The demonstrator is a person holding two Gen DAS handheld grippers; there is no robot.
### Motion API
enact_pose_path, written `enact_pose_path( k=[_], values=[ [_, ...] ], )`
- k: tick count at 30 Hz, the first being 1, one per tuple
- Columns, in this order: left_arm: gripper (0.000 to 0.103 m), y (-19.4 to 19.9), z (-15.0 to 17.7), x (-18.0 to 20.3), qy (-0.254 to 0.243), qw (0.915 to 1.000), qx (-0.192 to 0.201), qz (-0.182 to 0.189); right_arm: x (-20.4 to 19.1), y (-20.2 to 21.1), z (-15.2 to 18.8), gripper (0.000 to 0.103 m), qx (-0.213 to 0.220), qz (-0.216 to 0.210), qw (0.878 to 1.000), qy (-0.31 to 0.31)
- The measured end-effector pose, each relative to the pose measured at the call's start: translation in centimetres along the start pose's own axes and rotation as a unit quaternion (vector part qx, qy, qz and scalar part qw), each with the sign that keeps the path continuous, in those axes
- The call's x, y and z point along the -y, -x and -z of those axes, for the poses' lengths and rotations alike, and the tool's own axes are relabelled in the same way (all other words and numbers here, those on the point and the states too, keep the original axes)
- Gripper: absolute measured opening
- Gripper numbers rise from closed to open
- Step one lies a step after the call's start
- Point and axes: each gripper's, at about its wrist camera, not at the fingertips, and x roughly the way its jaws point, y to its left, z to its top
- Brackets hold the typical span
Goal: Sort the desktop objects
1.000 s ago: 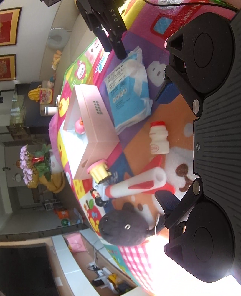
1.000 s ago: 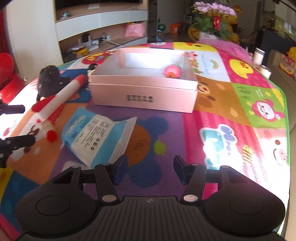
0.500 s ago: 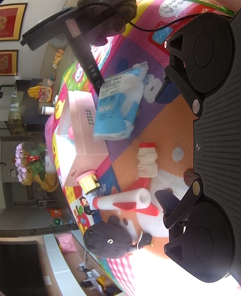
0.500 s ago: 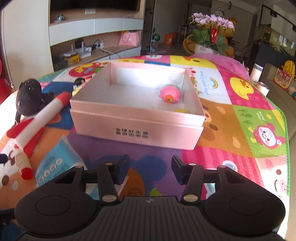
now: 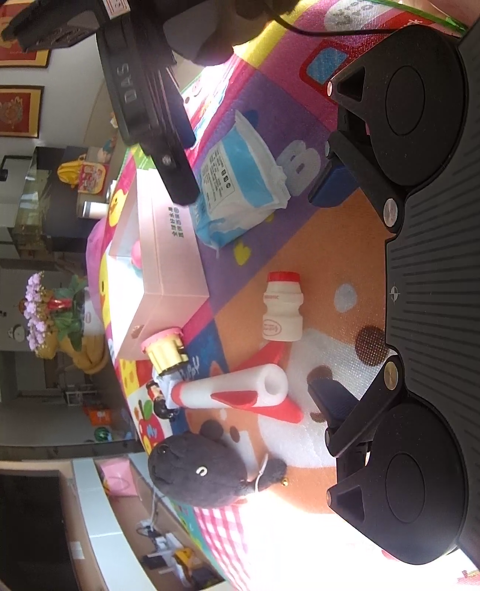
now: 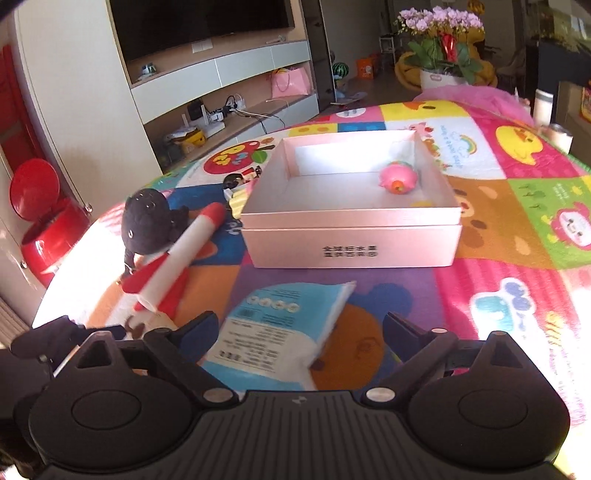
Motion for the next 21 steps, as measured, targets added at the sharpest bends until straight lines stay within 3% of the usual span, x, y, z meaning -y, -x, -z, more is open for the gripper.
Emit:
enact_pose_path(
  k=[2, 4, 5, 6, 8, 12, 17, 21],
  values=[
    [0.102, 0.1, -0.1, 0.0, 0.002, 1.0, 0.001, -0.005, -0.9, -1.8, -0.1, 0.099, -0.011, -0.003, 1.0, -0.016],
    [0.102, 0.3, -0.3, 0.0, 0.004, 0.9999, 0.005, -0.008, -1.9, -2.9, 0.1, 0.082, -0.019, 0.003, 1.0, -0.001],
    [0.102, 0.4, -0.5, 0.0, 0.004, 0.9999, 0.008, -0.009, -2.2, -3.1, 0.2, 0.067, -0.021, 0.012, 1.0, 0.014],
    [0.102, 0.4, -0.7, 0.1, 0.003, 0.9999, 0.009, -0.01, -2.4, -3.0, 0.4, 0.065, -0.02, 0.015, 0.999, 0.027],
    [0.101, 0.1, -1.1, 0.4, 0.0, 0.9999, 0.01, -0.007, -2.0, -2.2, 0.6, 0.061, -0.019, 0.011, 0.999, 0.032],
    [0.08, -1.4, -1.9, 1.3, -0.012, 0.9997, 0.0, -0.023, -0.3, 0.2, 1.3, 0.06, -0.019, 0.024, 0.999, 0.024],
    [0.071, -3.0, -2.3, 1.0, 0.004, 0.9991, -0.018, -0.037, 2.0, 2.8, 2.7, 0.06, -0.03, 0.04, 0.999, -0.003],
    [0.049, -2.9, -2.3, 1.4, 0.002, 0.9994, -0.021, -0.028, 2.7, 4.1, 3.9, 0.06, -0.033, 0.043, 0.998, -0.017]
  ],
)
